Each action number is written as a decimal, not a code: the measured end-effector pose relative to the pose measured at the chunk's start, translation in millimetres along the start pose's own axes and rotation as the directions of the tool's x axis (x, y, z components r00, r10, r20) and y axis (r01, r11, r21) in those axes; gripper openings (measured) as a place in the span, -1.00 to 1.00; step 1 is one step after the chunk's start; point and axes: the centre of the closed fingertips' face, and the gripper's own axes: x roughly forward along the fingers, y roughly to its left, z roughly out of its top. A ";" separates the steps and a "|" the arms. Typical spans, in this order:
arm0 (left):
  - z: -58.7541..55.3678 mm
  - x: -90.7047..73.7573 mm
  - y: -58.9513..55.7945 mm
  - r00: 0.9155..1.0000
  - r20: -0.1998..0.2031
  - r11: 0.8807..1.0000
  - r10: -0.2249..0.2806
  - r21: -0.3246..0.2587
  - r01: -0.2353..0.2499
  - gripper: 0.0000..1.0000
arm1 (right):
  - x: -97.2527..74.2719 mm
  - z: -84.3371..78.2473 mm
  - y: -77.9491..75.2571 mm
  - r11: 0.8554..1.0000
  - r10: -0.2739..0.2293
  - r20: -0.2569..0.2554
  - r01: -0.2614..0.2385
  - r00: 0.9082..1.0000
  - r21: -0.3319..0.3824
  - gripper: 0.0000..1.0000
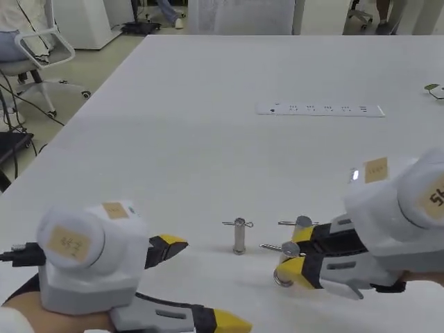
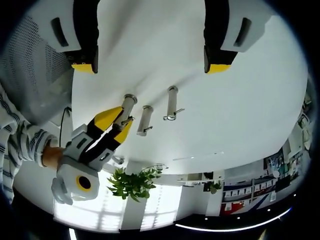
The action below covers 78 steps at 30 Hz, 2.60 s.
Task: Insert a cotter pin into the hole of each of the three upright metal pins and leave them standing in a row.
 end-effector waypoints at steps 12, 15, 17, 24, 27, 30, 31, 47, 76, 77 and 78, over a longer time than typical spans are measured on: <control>1.4 -6.0 14.0 0.997 0.011 0.997 0.070 -0.020 -0.070 0.99 | -19.2 -19.3 -5.3 1.000 0.031 0.006 -0.031 0.999 -0.004 -0.75; 2.3 -6.3 14.7 0.997 0.018 0.996 0.074 -0.047 -0.073 0.99 | -23.5 -24.2 -7.7 1.000 0.031 0.006 -0.031 0.999 -0.005 -0.75; 3.1 -6.4 15.0 0.997 0.021 0.996 0.076 -0.048 -0.075 0.99 | -26.4 -26.3 -9.1 0.999 0.032 0.010 -0.032 0.999 -0.001 -0.75; 2.0 -6.4 13.2 0.997 0.015 0.996 0.073 -0.050 -0.072 0.99 | -33.8 -28.7 -12.5 0.999 0.041 0.027 -0.041 0.999 -0.001 -0.75; 1.0 -6.9 12.2 0.997 0.009 0.996 0.071 -0.052 -0.071 0.99 | -37.2 -30.9 -16.0 0.999 0.048 0.026 -0.047 0.999 -0.013 -0.75; 1.0 -7.3 11.5 0.997 0.012 0.996 0.072 -0.054 -0.071 0.99 | -40.2 -33.3 -20.9 0.999 0.051 0.024 -0.050 0.998 -0.018 -0.75; 0.6 -7.3 11.0 0.997 0.011 0.996 0.071 -0.059 -0.070 0.99 | -41.6 -34.1 -23.4 0.999 0.051 0.026 -0.051 0.998 -0.016 -0.75; -1.4 -9.0 7.3 0.997 -0.005 0.993 0.080 -0.082 -0.080 0.99 | -50.9 -48.8 -52.4 0.998 0.049 0.018 -0.049 0.999 -0.026 -0.75; 3.6 -20.3 9.1 0.994 -0.005 0.990 0.111 -0.084 -0.111 0.97 | -51.5 -51.9 -74.1 0.988 0.100 -0.003 -0.100 0.995 -0.116 -0.75; 2.9 -20.2 8.9 0.994 -0.011 0.990 0.109 -0.091 -0.109 0.97 | -51.5 -51.4 -75.7 0.988 0.103 0.001 -0.102 0.995 -0.117 -0.75; 2.5 -20.2 9.2 0.994 -0.013 0.990 0.109 -0.092 -0.110 0.97 | -51.4 -51.1 -76.8 0.988 0.105 0.003 -0.104 0.995 -0.118 -0.75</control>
